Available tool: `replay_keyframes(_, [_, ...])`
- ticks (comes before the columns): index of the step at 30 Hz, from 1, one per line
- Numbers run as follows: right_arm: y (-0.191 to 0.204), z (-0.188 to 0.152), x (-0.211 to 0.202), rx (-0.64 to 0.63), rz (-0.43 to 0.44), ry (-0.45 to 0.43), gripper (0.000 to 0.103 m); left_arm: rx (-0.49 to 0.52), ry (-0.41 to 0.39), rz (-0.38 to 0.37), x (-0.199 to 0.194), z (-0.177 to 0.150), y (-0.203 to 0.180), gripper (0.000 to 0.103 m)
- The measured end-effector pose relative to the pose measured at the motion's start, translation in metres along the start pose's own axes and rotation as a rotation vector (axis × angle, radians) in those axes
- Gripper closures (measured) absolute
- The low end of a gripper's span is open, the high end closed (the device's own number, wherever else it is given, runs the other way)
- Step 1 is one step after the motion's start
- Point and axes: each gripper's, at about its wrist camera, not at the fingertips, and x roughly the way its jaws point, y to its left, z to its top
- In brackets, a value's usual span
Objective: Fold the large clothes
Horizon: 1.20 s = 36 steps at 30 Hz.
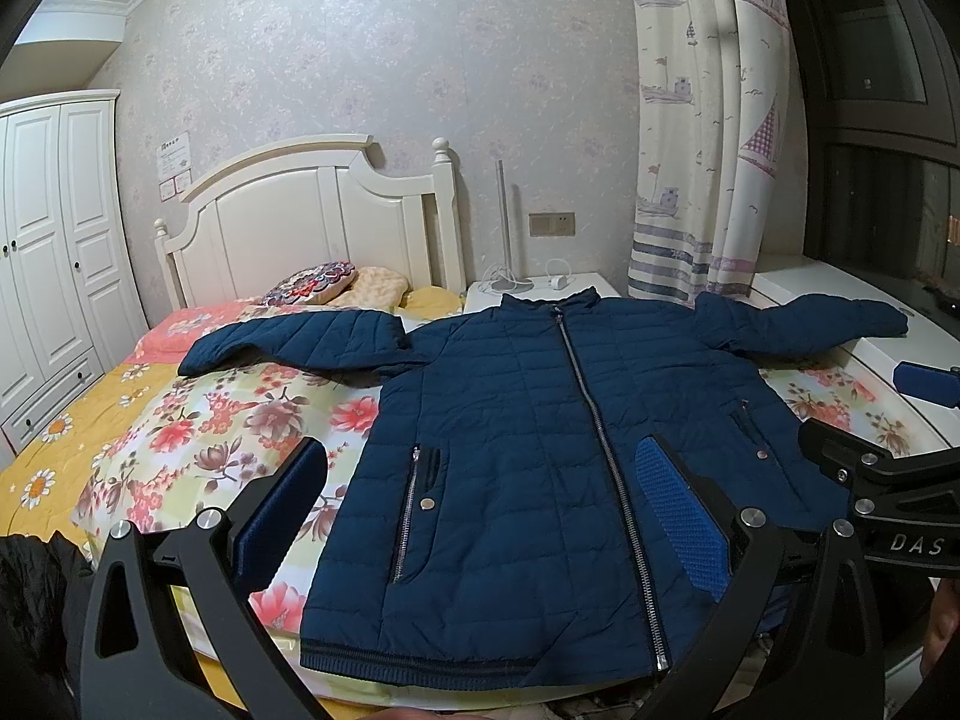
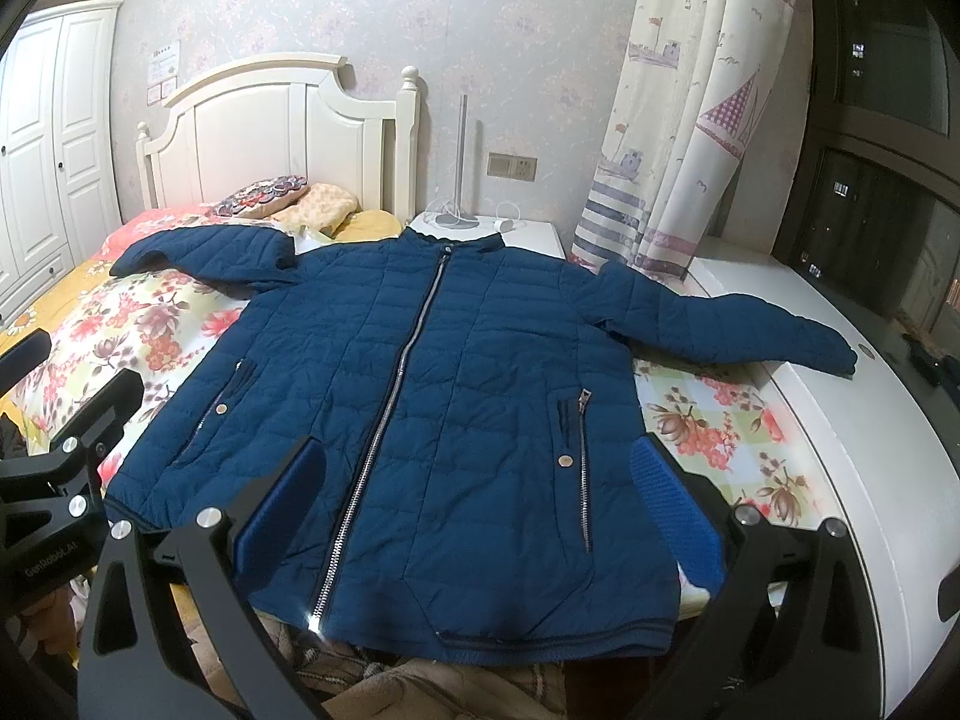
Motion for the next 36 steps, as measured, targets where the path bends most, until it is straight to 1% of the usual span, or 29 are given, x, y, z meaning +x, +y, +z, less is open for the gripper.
replay_keyframes(7, [0.002,-0.004,0.006,0.003,0.006,0.016,0.002,0.000,0.018,-0.004,0.005,-0.010,0.005,0.004])
replay_keyframes(11, [-0.008,-0.007,0.021,0.022,0.027,0.037,0.002,0.000,0.051,-0.012,0.018,-0.010,0.005,0.004])
replay_keyframes(13, [-0.016,-0.011,0.039,0.039,0.041,0.068,0.002,-0.009,0.095,-0.042,0.040,-0.005,0.003,0.004])
replay_keyframes(15, [-0.028,-0.014,0.064,0.061,0.057,0.127,0.002,-0.002,0.147,-0.042,0.068,-0.004,0.000,0.004])
replay_keyframes(16, [-0.035,-0.015,0.078,0.078,0.062,0.157,0.002,0.008,0.177,-0.040,0.090,-0.001,-0.002,0.004])
replay_keyframes(18, [-0.056,-0.015,0.105,0.134,0.062,0.204,0.002,0.024,0.234,-0.041,0.131,0.005,-0.006,0.004])
replay_keyframes(20, [-0.090,-0.015,0.136,0.227,0.047,0.242,0.002,0.032,0.317,-0.072,0.183,0.013,-0.007,0.004])
replay_keyframes(21, [-0.109,-0.013,0.150,0.276,0.037,0.245,0.002,0.031,0.356,-0.078,0.208,0.017,-0.007,0.004])
replay_keyframes(23, [-0.144,-0.010,0.172,0.362,0.020,0.235,0.002,0.018,0.422,-0.086,0.256,0.025,-0.005,0.004])
replay_keyframes(24, [-0.171,-0.007,0.187,0.434,-0.004,0.235,0.002,0.012,0.441,-0.082,0.274,0.026,-0.004,0.004])
replay_keyframes(26, [-0.208,-0.002,0.208,0.542,0.004,0.216,0.002,0.003,0.477,-0.057,0.313,0.030,-0.001,0.004])
replay_keyframes(28, [-0.251,0.004,0.232,0.637,-0.029,0.166,0.002,0.007,0.505,-0.025,0.349,0.031,0.003,0.004])
replay_keyframes(30, [-0.278,0.007,0.251,0.695,-0.056,0.146,0.002,-0.005,0.524,0.000,0.371,0.029,0.007,0.004])
replay_keyframes(32, [-0.311,0.009,0.272,0.779,-0.075,0.113,0.002,-0.026,0.558,0.001,0.389,0.023,0.012,0.004])
replay_keyframes(33, [-0.321,0.009,0.279,0.804,-0.080,0.100,0.002,-0.039,0.557,-0.006,0.394,0.017,0.014,0.004])
replay_keyframes(34, [-0.336,0.010,0.290,0.846,-0.092,0.086,0.002,-0.060,0.516,-0.011,0.393,0.015,0.019,0.004])
replay_keyframes(36, [-0.352,0.009,0.304,0.902,-0.099,0.071,0.002,-0.065,0.511,-0.017,0.393,0.014,0.020,0.004])
